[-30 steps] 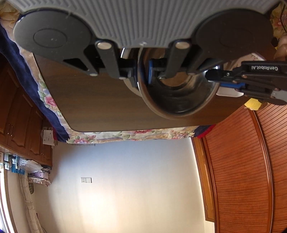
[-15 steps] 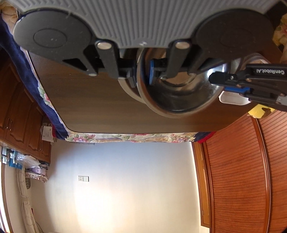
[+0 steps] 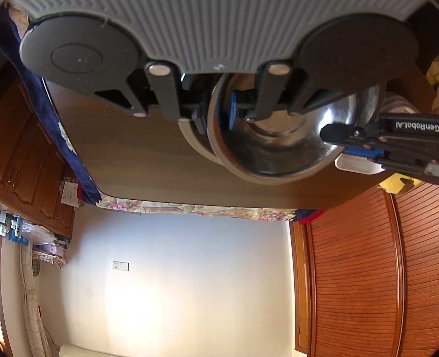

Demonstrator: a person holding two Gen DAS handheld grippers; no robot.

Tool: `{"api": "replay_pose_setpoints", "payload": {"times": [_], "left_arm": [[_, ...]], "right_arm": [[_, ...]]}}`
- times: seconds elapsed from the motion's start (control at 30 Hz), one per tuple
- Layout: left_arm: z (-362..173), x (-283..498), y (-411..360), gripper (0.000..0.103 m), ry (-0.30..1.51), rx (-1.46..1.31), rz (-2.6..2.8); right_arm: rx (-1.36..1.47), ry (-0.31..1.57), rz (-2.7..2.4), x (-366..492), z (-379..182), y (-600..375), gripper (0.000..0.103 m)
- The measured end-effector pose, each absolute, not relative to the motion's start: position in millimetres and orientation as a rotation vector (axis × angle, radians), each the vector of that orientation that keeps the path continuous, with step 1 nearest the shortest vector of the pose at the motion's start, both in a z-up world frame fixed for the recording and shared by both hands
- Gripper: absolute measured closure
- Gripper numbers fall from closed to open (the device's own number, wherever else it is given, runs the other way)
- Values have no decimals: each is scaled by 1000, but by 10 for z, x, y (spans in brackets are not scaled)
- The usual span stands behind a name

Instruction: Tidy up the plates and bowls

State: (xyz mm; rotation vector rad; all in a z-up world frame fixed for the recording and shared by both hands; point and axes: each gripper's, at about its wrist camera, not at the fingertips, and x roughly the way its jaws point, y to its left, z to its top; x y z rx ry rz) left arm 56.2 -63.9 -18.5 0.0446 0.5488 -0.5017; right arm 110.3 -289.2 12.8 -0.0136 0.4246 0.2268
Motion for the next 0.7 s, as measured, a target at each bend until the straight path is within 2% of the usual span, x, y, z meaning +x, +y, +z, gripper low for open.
{"api": "replay_pose_setpoints", "payload": {"times": [0.33, 0.53, 0.6, 0.67, 0.7], "left_arm": [[-239, 484, -674, 86, 503, 19, -464], [-217, 461, -659, 85, 492, 5, -455], [-209, 432, -647, 79, 480, 6, -452], [-192, 406, -643, 64, 466, 6, -450], [-189, 388, -639, 61, 455, 6, -454]], "right_arm": [[-64, 394, 217, 1031, 136, -2831, 82], [1, 378, 224, 1018, 141, -2913, 82], [4, 365, 221, 1002, 166, -2922, 80], [1, 343, 215, 969, 201, -2935, 74], [-2, 333, 210, 954, 210, -2943, 71]]}}
